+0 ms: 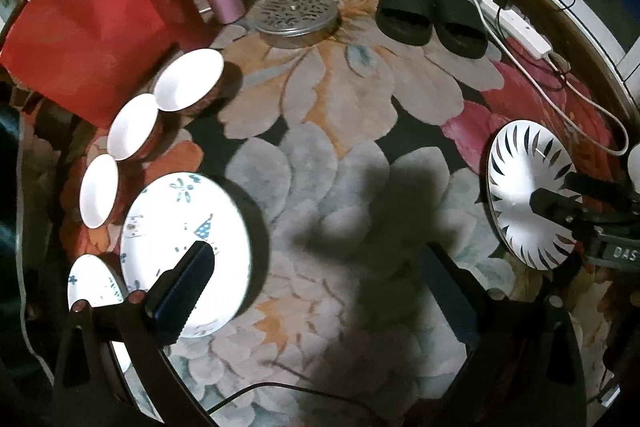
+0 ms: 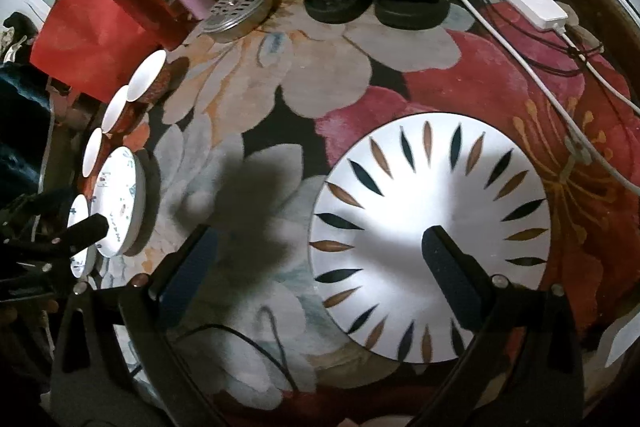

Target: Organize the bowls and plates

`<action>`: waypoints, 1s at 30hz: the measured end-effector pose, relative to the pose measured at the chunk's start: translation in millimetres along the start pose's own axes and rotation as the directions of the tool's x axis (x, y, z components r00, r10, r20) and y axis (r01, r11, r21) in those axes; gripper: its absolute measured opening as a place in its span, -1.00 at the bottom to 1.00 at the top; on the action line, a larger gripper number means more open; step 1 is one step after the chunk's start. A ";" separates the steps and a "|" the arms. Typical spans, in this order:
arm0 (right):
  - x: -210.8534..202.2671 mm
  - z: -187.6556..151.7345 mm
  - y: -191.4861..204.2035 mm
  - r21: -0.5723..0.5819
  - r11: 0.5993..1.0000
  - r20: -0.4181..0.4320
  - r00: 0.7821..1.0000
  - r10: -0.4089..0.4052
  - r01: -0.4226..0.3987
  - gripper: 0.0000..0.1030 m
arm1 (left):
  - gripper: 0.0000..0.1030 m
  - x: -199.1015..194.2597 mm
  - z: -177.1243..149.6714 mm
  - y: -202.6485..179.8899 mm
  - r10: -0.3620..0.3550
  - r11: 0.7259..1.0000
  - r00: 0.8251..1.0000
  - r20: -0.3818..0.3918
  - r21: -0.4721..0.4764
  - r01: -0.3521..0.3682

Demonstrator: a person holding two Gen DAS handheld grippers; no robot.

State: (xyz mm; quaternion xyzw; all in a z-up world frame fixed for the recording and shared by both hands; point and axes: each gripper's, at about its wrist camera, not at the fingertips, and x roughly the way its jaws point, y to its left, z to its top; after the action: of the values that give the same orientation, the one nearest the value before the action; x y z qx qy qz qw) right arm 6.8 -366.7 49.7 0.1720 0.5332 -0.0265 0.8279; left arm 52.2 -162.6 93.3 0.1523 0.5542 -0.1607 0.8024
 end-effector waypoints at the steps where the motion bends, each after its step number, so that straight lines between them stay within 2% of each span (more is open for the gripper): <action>1: 0.1 0.0 2.5 -0.002 1.000 0.001 1.000 0.005 -0.005 1.00 | 0.99 -3.2 -2.3 3.3 0.004 1.000 1.000 0.000 0.001 -0.004; 5: 0.8 -1.5 15.6 -0.027 0.999 -0.001 1.000 0.021 -0.021 1.00 | 0.99 -8.5 -14.0 15.6 0.016 1.000 1.000 -0.001 -0.009 -0.016; 12: 5.8 -8.6 31.1 -0.068 0.997 -0.022 1.000 0.022 -0.023 1.00 | 0.99 3.8 -35.8 44.2 0.006 0.991 1.000 -0.015 -0.135 -0.008; 30: 39.6 -18.4 83.2 -0.211 0.977 -0.105 0.994 -0.008 -0.014 1.00 | 0.99 35.3 -82.3 104.9 0.036 0.965 0.999 -0.040 -0.259 -0.045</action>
State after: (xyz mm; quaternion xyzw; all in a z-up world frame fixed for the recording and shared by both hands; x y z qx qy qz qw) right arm 26.7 -277.3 28.9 0.0849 0.5756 0.0408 0.8123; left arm 39.5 -36.4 39.2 0.0599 0.5812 -0.0677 0.8087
